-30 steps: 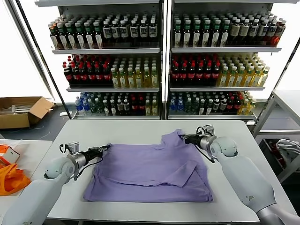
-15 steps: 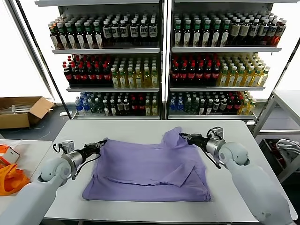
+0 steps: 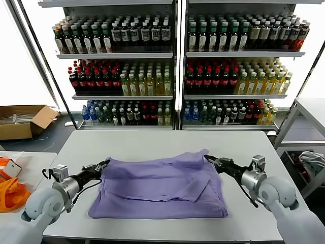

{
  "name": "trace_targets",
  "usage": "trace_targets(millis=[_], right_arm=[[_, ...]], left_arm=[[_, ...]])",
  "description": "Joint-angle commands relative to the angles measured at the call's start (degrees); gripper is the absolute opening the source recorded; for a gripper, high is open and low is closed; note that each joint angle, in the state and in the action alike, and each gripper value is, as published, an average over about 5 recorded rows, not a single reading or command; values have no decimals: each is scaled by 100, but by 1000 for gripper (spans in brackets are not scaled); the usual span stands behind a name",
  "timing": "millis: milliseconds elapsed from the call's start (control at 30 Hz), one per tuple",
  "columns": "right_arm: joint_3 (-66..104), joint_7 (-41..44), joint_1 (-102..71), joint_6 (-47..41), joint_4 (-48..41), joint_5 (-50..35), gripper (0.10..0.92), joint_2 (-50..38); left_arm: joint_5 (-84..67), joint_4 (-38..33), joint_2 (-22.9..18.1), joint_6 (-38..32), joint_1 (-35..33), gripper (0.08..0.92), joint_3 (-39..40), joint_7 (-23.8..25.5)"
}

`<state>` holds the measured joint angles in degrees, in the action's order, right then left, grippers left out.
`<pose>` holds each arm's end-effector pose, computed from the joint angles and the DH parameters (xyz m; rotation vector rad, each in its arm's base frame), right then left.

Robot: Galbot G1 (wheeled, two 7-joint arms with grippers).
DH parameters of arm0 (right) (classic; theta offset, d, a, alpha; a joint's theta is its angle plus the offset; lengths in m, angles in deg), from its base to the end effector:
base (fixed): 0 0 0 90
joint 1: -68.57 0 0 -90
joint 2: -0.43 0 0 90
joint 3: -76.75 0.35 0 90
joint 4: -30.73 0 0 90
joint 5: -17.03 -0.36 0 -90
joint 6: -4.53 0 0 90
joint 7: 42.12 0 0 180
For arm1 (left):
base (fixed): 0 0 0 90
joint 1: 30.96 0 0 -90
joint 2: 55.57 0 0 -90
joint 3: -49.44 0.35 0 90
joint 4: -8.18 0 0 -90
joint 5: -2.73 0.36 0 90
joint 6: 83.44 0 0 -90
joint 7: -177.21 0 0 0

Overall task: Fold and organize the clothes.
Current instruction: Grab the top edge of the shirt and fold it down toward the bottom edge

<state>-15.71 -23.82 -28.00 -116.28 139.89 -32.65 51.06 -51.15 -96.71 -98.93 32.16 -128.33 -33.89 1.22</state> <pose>0.3159 -0.1358 -0.2261 0.8354 -2.5869 -0.2679 0.3163 0.1595 -0.2488 -0.4899 -2.6034 0.1532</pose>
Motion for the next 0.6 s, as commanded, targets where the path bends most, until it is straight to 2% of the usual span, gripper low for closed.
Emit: trace_targets(millis=[33,167,300,600], right_arm=[[1211,12,-2088,86,1343,-229,106,-52],[1169,-176,-2199,172,1346,11,106,102],[797,-579,-1625,170,1002,461,128,266],[-654,-1601,63,-121,-23,1016,371,595]], left_arm=[[8,-929,157,11,-1639,94,-917,-129],[48,-871,147,-9,-1795,94,-976,-39],[107,-697,90,-22,-1547,94,-790,11],[206,-558,22,-34,-1296,94,-607,112]])
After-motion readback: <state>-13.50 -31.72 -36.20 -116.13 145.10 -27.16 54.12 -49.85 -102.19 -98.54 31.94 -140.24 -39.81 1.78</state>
